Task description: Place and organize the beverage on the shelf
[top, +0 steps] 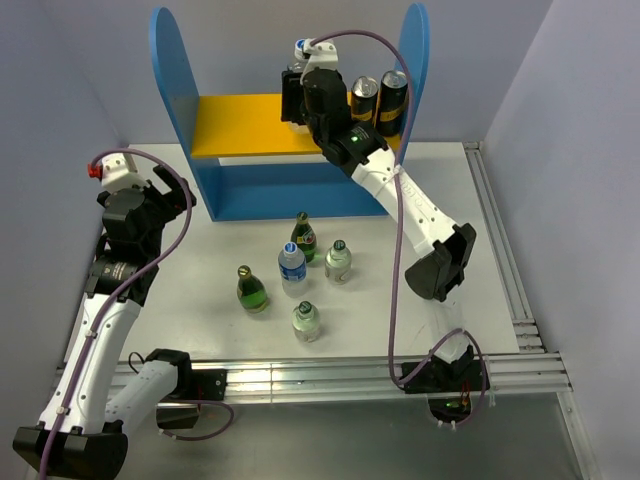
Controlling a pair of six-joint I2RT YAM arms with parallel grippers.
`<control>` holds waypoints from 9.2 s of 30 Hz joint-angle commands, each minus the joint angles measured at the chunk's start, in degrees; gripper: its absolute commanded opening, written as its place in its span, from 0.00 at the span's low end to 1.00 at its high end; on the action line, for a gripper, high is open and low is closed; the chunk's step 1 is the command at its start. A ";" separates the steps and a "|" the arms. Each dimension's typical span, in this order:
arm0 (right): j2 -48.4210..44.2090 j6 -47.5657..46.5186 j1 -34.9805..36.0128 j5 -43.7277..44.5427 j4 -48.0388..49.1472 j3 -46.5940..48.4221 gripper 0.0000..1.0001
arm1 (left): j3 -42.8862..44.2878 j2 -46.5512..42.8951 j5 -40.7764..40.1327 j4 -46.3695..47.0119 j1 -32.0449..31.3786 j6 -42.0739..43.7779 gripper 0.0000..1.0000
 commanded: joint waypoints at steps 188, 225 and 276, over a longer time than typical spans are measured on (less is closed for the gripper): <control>-80.36 22.88 34.28 30.87 -3.63 -89.50 0.98 | 68.77 50.26 -21.23 -7.99 -24.67 12.82 0.00; -79.13 23.67 35.33 32.36 -4.51 -89.59 0.98 | 66.67 54.75 -4.97 -10.63 -14.91 6.67 0.99; -77.55 23.23 35.51 32.46 -4.07 -89.67 0.98 | -11.02 4.11 -37.04 -35.15 -63.60 -60.29 0.99</control>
